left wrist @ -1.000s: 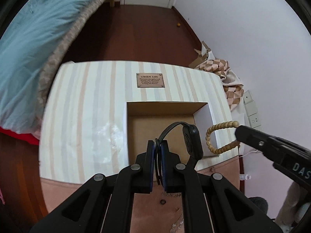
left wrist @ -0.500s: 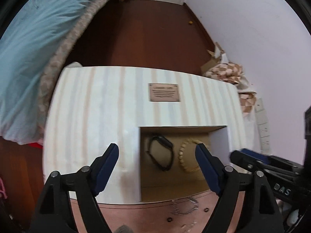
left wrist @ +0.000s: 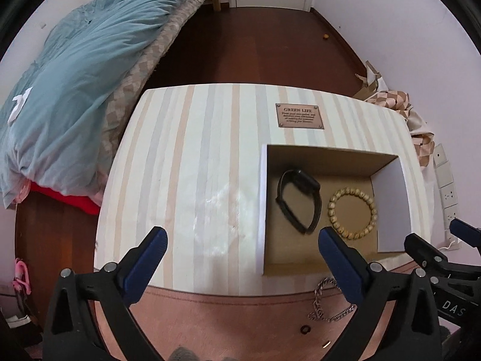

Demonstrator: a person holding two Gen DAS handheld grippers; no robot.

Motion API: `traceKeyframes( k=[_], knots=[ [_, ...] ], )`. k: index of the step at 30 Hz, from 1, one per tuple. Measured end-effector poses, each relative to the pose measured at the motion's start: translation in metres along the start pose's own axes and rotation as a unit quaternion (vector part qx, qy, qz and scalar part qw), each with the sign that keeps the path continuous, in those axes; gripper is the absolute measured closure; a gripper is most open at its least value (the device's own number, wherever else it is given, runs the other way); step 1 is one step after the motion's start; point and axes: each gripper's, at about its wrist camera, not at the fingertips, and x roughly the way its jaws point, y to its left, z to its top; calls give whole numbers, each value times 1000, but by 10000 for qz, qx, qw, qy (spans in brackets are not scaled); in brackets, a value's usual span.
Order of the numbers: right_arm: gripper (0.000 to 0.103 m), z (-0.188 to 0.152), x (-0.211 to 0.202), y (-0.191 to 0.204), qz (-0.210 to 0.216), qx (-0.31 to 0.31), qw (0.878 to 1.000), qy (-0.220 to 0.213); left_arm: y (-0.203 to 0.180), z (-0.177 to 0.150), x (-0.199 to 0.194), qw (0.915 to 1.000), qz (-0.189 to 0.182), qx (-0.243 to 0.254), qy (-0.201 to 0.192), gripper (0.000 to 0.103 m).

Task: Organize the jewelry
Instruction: 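Open both grippers and lift them out of the box, then lower the left gripper onto the silver crystal-link bracelet and close it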

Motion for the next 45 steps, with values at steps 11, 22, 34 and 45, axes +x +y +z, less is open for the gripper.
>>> traceKeyframes(
  k=[11,22,34,45],
  knots=[
    [6,-27,-70,0,-178,-6,9962,-855,3,-25,-59,9981,9,-129,-598,1],
    [6,-68,-155,-5,-107,120,9864,-1636,0,-54,-142,9921,-133,-27,-1250,1],
    [6,-107,-181,-23,312,480,9837,-1706,-1,-83,-173,9908,-281,-94,-1321,1],
    [6,-165,-76,-54,343,846,9944,-532,-28,-152,-72,9983,-471,288,-188,1]
  ],
)
